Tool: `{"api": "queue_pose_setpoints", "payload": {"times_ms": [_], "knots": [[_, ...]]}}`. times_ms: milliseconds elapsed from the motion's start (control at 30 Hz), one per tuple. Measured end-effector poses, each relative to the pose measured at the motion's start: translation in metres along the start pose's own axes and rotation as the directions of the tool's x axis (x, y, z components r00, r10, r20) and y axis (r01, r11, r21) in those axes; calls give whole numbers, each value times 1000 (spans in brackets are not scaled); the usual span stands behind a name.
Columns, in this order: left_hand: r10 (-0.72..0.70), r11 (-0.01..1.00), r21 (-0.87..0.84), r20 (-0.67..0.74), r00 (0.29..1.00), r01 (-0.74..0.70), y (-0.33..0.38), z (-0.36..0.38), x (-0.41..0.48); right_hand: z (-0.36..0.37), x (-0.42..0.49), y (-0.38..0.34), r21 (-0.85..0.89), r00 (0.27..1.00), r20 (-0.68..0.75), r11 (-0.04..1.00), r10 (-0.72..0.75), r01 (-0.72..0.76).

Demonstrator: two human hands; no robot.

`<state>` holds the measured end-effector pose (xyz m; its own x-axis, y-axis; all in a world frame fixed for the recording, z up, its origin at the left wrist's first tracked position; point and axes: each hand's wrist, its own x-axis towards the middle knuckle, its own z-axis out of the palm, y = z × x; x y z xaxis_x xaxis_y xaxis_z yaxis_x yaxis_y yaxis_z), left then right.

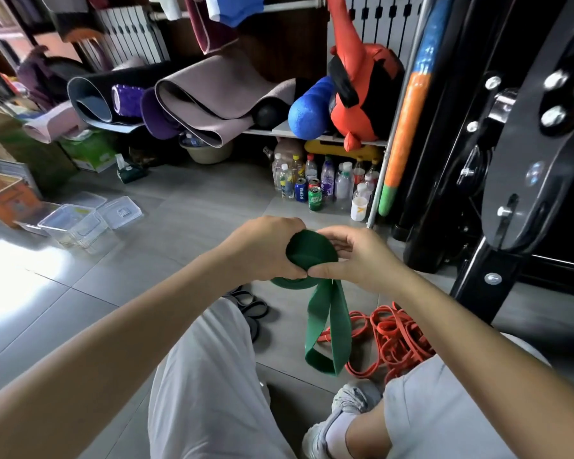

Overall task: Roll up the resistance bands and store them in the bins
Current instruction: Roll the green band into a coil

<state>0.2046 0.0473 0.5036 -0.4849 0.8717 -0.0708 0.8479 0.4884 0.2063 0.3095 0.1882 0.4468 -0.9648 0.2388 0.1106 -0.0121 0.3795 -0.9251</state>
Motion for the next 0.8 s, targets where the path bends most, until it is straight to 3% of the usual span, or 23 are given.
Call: {"api": "queue_pose_setpoints", "payload": {"times_ms": [100,167,267,367,500,600,700,767,800], "knots": [[-22,993,-113,-62,998,14,-3,-3,0,-4,-1,3,140,999,-12,990,33,-31],[-38,973,-229,-79,996,19,-9,-7,-2,-7,-1,7,147,998,40,988,51,-56],[-37,867,-498,-93,995,-15,-18,-13,-5,-5,-5,20,158,995,100,986,29,-44],[-70,676,-735,-141,988,-57,-21,-11,-8,1,-9,29,267,999,42,964,-13,2],[-169,446,-893,-147,975,-57,-21,5,-11,3,-8,25,468,1000,13,884,3,-9],[-207,115,-989,-116,971,-94,-20,26,-13,2,-9,20,504,1000,-5,864,14,-10],[-140,-178,-981,-57,989,-82,-12,42,-13,2,-10,18,514,999,-50,858,18,10],[-91,-234,-971,-36,995,-56,-10,44,-11,2,-10,17,498,995,-99,867,32,22],[-76,-211,-977,-23,997,-39,-12,42,-10,1,-9,17,480,993,-114,877,42,18]]}}
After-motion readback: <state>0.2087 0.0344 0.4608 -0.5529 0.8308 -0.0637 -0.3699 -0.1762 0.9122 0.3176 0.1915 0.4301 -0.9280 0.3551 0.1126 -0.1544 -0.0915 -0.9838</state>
